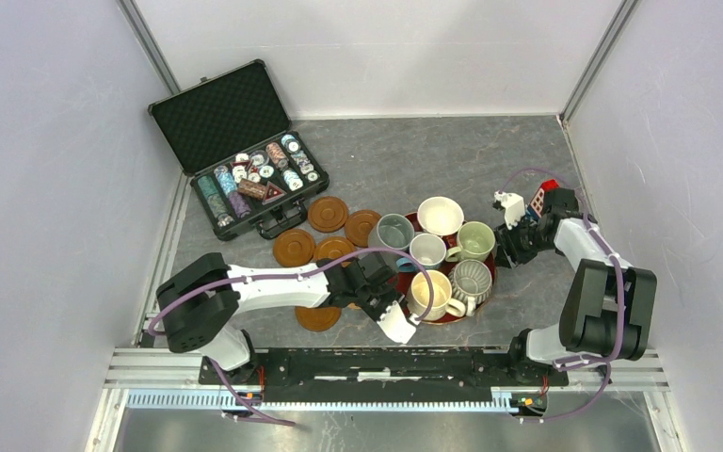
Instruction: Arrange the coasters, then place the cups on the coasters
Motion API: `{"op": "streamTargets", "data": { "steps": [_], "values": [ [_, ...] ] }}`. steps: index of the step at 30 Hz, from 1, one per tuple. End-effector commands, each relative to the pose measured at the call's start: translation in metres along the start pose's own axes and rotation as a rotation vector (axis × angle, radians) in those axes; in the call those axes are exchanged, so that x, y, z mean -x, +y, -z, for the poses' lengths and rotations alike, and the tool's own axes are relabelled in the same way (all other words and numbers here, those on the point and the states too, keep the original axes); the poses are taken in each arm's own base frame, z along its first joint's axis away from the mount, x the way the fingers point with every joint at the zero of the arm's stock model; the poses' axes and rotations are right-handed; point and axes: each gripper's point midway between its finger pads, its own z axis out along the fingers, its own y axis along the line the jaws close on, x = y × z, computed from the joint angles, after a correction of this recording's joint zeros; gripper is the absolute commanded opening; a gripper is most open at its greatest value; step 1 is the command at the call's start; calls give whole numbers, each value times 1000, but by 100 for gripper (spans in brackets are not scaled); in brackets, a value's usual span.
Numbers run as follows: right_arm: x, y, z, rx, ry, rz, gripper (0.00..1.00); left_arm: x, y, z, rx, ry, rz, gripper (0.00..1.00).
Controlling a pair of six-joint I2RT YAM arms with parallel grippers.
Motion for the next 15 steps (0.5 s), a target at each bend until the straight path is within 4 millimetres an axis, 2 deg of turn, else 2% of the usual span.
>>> {"op": "streamTargets", "data": {
  "steps": [1, 7, 12, 15],
  "values": [
    [16, 22, -2, 90, -73, -20, 46, 3, 13, -3, 23, 0, -58, 40],
    [11, 22, -12, 63, -49, -20, 44, 3, 17, -8, 34, -4, -46, 37],
    [-3, 20, -22, 49, 1, -52, 30, 1, 22, -11, 45, 8, -55, 31],
    [-1, 14, -23, 20, 2, -69, 24, -2, 27, -14, 58, 26, -43, 25]
  ]
}}
